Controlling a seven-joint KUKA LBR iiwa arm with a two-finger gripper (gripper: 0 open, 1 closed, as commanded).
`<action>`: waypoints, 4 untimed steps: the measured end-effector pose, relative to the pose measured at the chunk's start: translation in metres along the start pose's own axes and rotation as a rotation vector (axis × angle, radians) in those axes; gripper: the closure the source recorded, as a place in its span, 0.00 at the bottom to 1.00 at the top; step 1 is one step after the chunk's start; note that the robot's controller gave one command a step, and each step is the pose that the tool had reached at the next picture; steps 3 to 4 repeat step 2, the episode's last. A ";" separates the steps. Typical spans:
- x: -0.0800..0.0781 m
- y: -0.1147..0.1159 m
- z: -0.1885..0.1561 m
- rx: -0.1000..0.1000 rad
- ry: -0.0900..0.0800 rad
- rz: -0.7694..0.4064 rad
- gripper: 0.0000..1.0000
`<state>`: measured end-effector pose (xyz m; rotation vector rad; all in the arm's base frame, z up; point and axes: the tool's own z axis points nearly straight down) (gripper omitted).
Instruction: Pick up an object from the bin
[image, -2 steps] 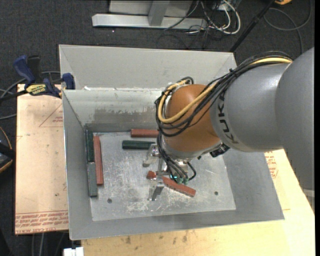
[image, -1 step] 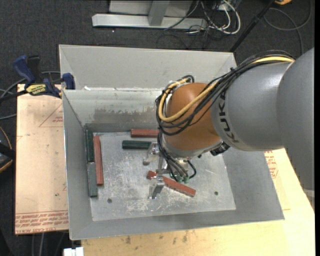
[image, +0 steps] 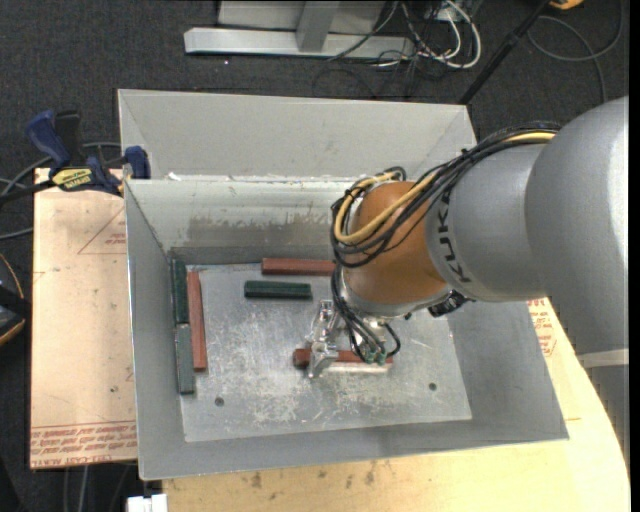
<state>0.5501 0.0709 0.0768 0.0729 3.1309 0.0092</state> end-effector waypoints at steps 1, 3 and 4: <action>0.000 0.000 0.000 0.000 0.000 0.000 1.00; -0.020 0.002 -0.141 0.005 0.006 -0.064 1.00; -0.020 0.002 -0.141 0.005 0.006 -0.064 1.00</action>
Offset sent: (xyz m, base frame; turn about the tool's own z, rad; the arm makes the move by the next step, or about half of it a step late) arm 0.0178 -0.0006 0.1406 -0.0650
